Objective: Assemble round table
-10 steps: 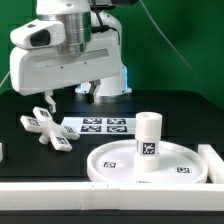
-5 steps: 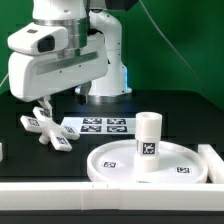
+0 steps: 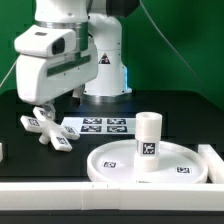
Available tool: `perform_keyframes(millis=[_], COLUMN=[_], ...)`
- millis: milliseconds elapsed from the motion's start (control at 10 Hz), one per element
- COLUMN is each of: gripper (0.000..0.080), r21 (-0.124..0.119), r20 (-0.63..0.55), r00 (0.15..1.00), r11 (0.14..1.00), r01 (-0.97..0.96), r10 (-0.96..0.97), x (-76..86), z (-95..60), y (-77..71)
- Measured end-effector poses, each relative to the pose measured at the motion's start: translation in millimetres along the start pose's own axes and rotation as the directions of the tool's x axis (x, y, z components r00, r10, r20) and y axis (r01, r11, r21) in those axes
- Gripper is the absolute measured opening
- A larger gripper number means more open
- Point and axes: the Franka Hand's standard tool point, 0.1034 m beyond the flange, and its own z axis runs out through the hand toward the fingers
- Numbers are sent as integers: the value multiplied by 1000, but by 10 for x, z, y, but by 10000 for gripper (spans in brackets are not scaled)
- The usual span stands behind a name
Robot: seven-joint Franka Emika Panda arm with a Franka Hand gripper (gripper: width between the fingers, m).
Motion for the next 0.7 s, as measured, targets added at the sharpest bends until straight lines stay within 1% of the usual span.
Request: perform_keyframes(millis=[100, 400, 500, 600, 700], gripper=[649, 649, 649, 649, 649], r21=[9, 8, 23, 30, 33], r20=[3, 2, 4, 7, 8], r00=[1000, 1000, 1000, 998, 993], r11=[1000, 1000, 1000, 998, 992], r01=[-9, 1, 15, 62, 121], r10=[9, -1, -15, -62, -121], x=[-26, -31, -92, -138, -151], z=[21, 38, 132, 195, 233], y=[-8, -10, -68, -116, -150])
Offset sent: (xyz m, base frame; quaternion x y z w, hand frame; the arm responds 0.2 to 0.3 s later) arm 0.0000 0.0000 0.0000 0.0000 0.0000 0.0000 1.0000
